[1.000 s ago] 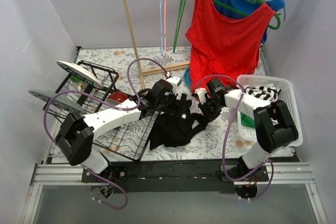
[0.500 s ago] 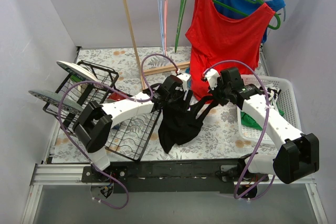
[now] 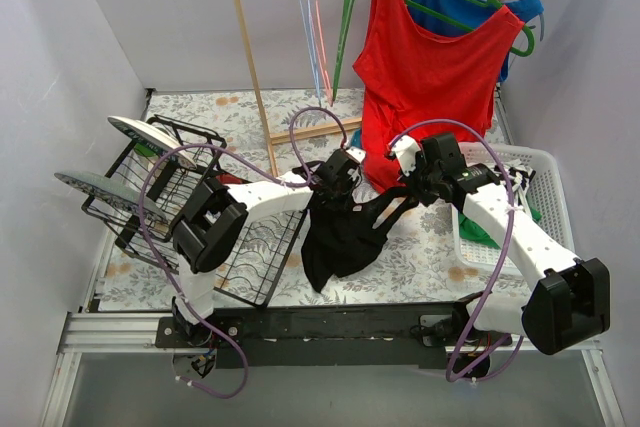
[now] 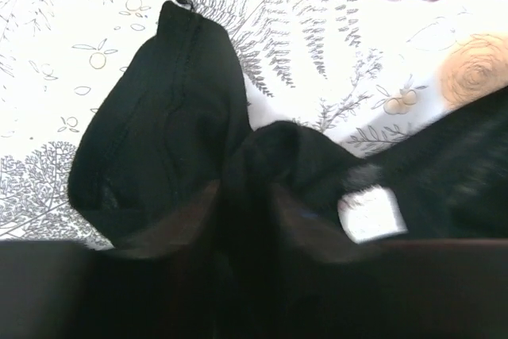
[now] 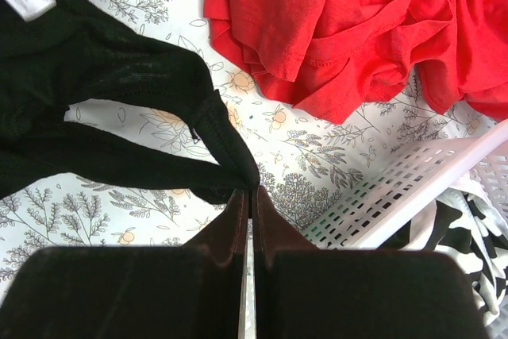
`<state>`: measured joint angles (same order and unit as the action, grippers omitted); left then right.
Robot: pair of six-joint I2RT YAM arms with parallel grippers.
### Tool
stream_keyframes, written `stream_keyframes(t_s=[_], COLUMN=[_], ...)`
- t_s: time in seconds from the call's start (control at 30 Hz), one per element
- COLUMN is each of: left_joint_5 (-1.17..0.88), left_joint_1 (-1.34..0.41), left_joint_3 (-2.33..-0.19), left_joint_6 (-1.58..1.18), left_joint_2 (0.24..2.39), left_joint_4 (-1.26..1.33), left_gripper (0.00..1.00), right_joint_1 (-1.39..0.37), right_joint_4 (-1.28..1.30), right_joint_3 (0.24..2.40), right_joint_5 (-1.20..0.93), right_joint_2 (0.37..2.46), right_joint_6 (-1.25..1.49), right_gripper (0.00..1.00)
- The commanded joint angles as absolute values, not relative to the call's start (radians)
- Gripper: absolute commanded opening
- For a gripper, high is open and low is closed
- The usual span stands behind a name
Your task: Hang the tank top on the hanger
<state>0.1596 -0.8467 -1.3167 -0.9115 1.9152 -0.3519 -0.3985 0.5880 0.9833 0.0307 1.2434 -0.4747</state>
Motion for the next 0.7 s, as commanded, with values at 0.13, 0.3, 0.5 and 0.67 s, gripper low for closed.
stream_keyframes(t_s=[0.13, 0.3, 0.5, 0.67], left_joint_5=[0.163, 0.127, 0.124, 0.111], left_joint_1=[-0.848, -0.850, -0.850, -0.848], left_joint_3=[-1.356, -1.330, -1.298, -1.308], left_joint_6=[-0.936, -0.995, -1.031, -1.032], left_joint_2=[1.853, 1.686, 1.447, 1.301], left_joint_4=[-0.379, -0.376, -0.359, -0.353], left_gripper=[0.02, 0.01, 0.01, 0.01], right_joint_1=[-0.394, -0.390, -0.376, -0.376], right_joint_4=[0.584, 0.592, 0.586, 0.581], right_joint_3=[0.997, 1.072, 1.236, 1.380], right_joint_5=[0.049, 0.132, 0.146, 0.143], right_joint_2=[1.193, 1.158, 1.124, 1.121], right_joint_6=[-0.488, -0.535, -0.558, -0.563], right_gripper=[0.01, 0.01, 0.01, 0.01])
